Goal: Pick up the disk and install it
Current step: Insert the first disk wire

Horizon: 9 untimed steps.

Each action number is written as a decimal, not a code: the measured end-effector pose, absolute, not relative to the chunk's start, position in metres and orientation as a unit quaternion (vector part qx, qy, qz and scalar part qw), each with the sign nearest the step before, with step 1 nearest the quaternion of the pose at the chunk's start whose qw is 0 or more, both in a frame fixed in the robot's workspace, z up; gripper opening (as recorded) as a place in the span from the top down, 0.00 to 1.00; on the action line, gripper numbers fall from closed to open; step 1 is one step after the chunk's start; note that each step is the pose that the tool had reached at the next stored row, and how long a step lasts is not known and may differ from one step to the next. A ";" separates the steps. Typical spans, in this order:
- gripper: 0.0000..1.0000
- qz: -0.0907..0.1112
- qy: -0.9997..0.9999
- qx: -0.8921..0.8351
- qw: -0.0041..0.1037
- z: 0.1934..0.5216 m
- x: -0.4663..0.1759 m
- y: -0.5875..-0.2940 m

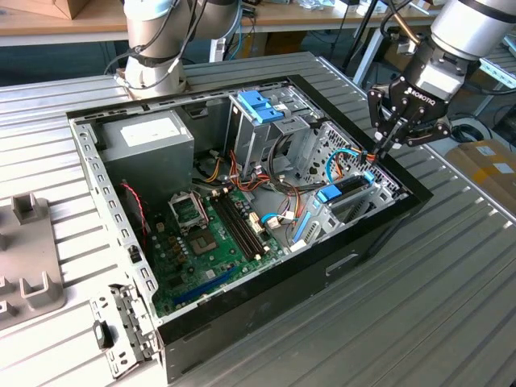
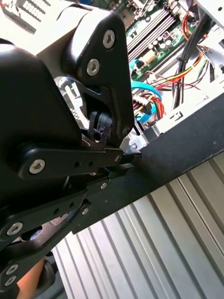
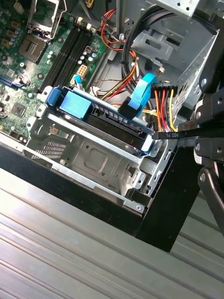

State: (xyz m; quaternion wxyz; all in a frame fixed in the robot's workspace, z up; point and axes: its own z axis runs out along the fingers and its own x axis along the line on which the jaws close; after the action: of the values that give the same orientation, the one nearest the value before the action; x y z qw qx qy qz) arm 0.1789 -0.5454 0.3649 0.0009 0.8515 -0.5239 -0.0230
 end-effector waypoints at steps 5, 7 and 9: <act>0.84 -0.023 -0.541 0.841 0.000 0.365 0.179 -0.545; 0.84 -0.023 -0.553 0.833 0.000 0.365 0.179 -0.545; 0.84 -0.023 -0.563 0.826 0.000 0.365 0.179 -0.545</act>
State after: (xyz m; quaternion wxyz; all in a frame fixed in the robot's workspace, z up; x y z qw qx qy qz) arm 0.1789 -0.5454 0.3649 -0.0002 0.8262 -0.5629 -0.0231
